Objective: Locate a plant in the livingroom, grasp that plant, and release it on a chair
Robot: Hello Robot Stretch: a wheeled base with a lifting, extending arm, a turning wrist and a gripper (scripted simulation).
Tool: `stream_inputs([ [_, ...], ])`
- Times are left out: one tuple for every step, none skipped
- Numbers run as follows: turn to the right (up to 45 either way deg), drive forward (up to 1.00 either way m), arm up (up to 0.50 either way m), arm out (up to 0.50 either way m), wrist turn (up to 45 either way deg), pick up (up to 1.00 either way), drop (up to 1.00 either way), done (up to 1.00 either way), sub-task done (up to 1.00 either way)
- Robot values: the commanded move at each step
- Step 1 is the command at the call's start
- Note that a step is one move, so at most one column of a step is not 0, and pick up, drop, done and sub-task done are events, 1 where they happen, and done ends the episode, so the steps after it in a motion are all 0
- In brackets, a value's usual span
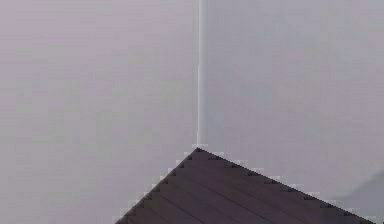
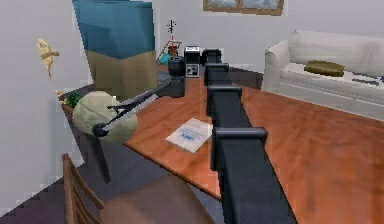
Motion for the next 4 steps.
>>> stream_inputs([
  [0.0, 0.0, 0.0, 0.0, -39.0, 0.0, 0.0, 0.0, 0.0],
  [0.0, 0.0, 0.0, -0.36, 0.0, 0.0, 0.0, 0.0, 0.0],
  [18.0, 0.0, 0.0, 0.0, 0.0, 0.0, 0.0, 0.0, 0.0],
  [0.0, 0.2, 0.0, 0.0, 0.0, 0.0, 0.0, 0.0, 0.0],
])
